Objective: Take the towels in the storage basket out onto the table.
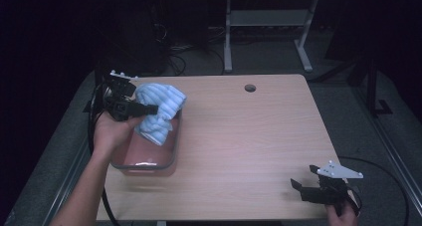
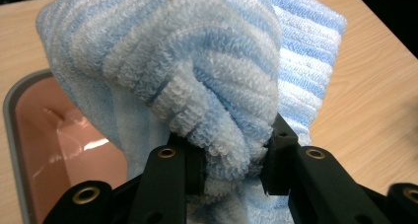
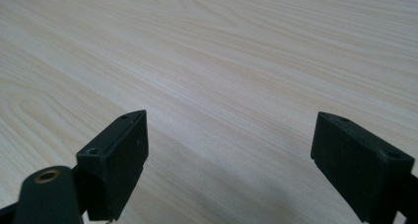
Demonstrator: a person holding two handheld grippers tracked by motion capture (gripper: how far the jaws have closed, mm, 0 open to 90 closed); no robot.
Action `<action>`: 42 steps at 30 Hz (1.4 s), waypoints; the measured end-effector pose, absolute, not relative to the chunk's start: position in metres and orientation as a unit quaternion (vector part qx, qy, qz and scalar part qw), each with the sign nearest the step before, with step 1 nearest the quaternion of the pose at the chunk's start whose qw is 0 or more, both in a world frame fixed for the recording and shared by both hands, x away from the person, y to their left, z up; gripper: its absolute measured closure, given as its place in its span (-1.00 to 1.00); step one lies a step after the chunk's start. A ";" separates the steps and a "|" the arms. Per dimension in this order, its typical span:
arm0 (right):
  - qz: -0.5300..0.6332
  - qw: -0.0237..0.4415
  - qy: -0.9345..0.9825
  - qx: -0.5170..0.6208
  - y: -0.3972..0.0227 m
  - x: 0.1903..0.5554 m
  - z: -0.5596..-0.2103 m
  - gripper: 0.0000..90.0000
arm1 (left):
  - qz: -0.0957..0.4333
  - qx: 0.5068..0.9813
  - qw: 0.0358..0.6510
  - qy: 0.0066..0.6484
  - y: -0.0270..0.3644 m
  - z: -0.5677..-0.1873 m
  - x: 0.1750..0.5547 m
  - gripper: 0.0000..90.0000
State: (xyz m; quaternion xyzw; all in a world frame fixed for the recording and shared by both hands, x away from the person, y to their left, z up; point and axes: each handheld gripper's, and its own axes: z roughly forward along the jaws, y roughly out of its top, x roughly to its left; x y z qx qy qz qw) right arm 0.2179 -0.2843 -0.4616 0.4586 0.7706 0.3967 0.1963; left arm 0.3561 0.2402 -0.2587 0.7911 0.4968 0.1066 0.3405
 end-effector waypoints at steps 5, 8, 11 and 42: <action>0.397 0.196 0.772 0.456 -0.285 0.217 -0.461 -0.69 | 0.108 0.795 0.345 0.487 0.226 -0.251 0.358 0.52; 0.399 0.198 0.770 0.457 -0.285 0.217 -0.460 -0.69 | 0.106 0.799 0.346 0.480 0.217 -0.246 0.360 0.52; 0.401 0.198 0.768 0.459 -0.286 0.217 -0.460 -0.69 | 0.102 0.802 0.349 0.473 0.208 -0.243 0.362 0.52; 0.409 0.195 0.762 0.463 -0.291 0.217 -0.459 -0.69 | 0.060 0.836 0.351 0.418 0.122 -0.260 0.387 0.52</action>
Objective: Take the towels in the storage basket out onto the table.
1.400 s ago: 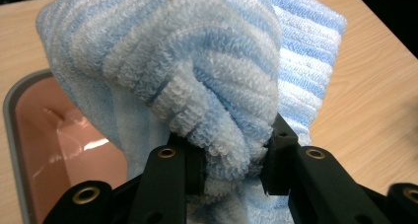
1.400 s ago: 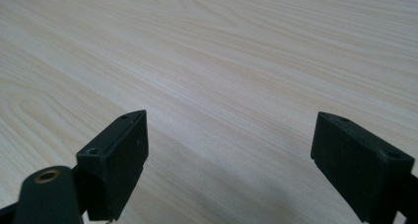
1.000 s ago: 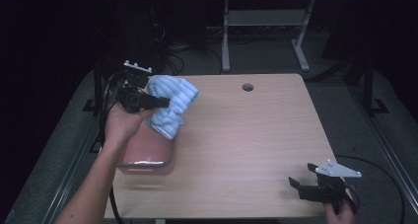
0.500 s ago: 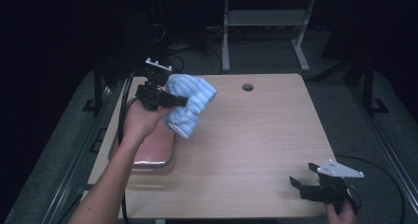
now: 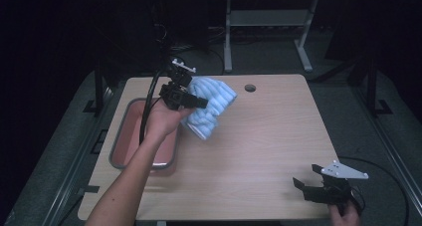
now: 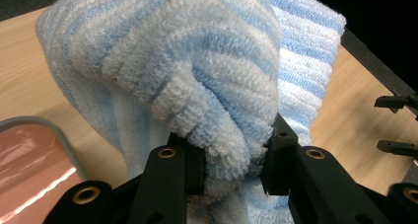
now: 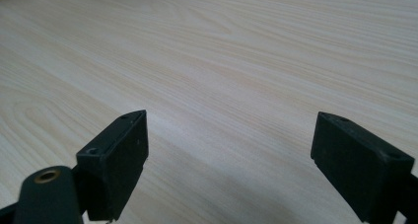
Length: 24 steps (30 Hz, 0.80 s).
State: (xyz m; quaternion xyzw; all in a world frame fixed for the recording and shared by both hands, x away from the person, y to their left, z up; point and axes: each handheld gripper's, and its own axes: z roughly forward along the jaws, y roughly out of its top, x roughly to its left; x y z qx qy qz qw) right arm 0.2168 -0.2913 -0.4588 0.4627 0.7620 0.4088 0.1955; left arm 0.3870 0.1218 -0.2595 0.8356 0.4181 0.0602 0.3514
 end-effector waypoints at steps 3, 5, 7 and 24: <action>0.409 0.195 0.762 0.463 -0.292 0.217 -0.459 -0.69 | 0.058 0.838 0.350 0.414 0.115 -0.262 0.390 0.52; 0.410 0.194 0.762 0.463 -0.292 0.217 -0.459 -0.69 | 0.055 0.839 0.349 0.414 0.111 -0.263 0.392 0.52; 0.409 0.194 0.763 0.461 -0.292 0.218 -0.459 -0.69 | 0.052 0.841 0.348 0.410 0.106 -0.266 0.394 0.52; 0.413 0.195 0.764 0.457 -0.292 0.217 -0.458 -0.69 | 0.021 0.857 0.337 0.389 0.061 -0.290 0.406 0.52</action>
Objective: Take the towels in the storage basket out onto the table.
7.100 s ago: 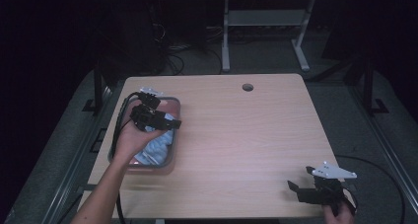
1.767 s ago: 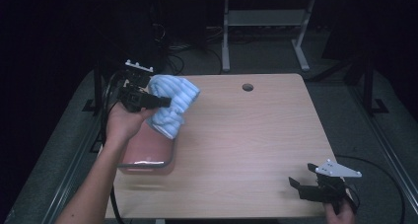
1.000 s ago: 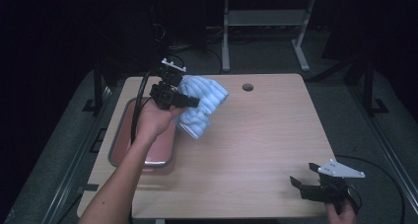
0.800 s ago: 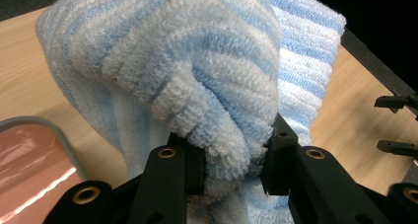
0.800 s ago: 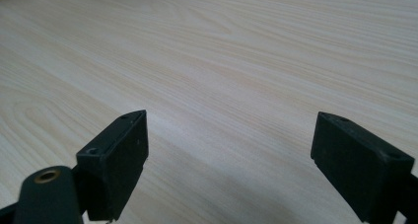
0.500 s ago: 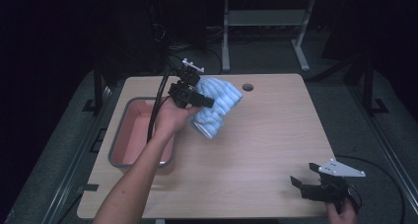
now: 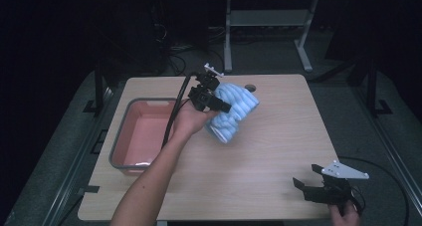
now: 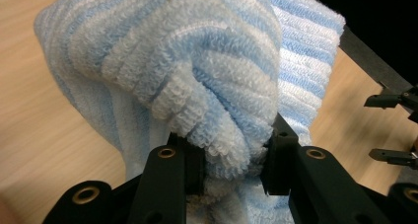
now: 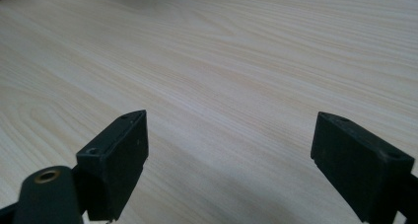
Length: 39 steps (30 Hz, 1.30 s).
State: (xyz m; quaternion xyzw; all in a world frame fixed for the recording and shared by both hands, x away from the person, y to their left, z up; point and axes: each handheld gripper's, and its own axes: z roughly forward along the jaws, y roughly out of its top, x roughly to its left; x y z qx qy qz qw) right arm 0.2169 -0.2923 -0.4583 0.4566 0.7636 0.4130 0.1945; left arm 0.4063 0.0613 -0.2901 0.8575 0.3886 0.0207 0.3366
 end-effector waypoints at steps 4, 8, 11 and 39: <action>0.414 0.196 0.762 0.458 -0.294 0.217 -0.459 -0.69 | 0.017 0.861 0.332 0.385 0.051 -0.298 0.409 0.52; 0.416 0.192 0.760 0.461 -0.295 0.216 -0.460 -0.69 | 0.010 0.862 0.332 0.384 0.042 -0.307 0.412 0.52; 0.419 0.190 0.756 0.466 -0.296 0.217 -0.460 -0.69 | 0.006 0.862 0.331 0.383 0.038 -0.314 0.414 0.52; 0.429 0.204 0.753 0.455 -0.293 0.217 -0.453 -0.69 | -0.003 0.852 0.332 0.405 0.009 -0.371 0.423 0.51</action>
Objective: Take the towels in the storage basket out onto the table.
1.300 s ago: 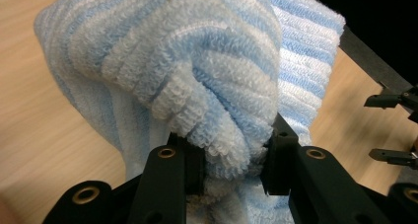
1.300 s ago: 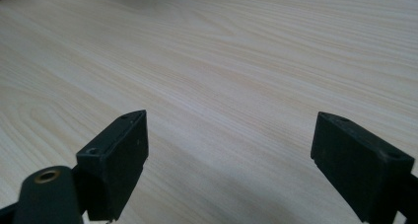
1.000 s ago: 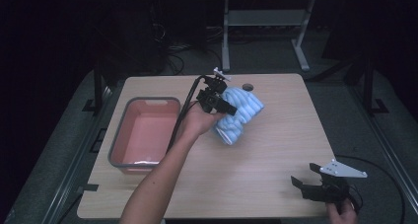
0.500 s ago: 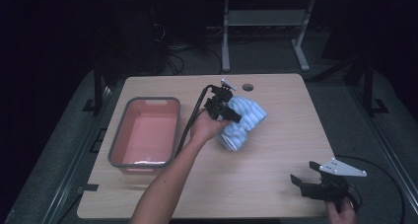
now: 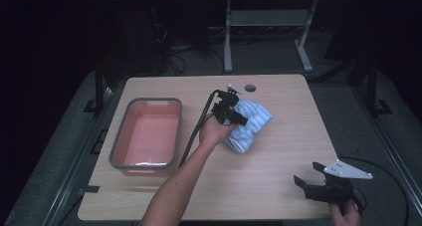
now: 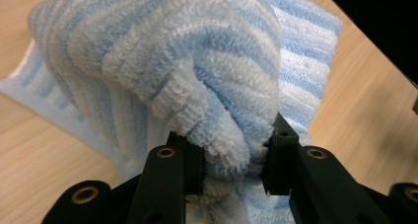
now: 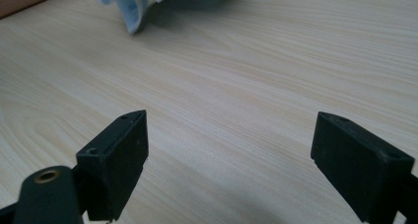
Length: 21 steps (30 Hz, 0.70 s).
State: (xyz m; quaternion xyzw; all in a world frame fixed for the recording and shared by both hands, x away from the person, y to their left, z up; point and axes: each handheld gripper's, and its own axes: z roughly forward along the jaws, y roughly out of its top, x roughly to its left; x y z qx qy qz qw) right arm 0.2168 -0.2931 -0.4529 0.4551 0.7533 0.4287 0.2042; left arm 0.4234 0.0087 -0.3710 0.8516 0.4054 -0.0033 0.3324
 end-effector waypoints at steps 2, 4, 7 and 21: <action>0.428 0.204 0.753 0.457 -0.293 0.216 -0.453 -0.69 | -0.006 0.853 0.331 0.404 0.007 -0.373 0.423 0.50; 0.430 0.203 0.751 0.457 -0.293 0.216 -0.452 -0.69 | -0.007 0.852 0.334 0.403 0.003 -0.377 0.422 0.50; 0.431 0.203 0.751 0.457 -0.293 0.216 -0.453 -0.69 | -0.010 0.853 0.330 0.404 0.001 -0.384 0.422 0.50; 0.427 0.200 0.755 0.455 -0.289 0.217 -0.455 -0.69 | -0.012 0.849 0.324 0.417 -0.002 -0.404 0.423 0.47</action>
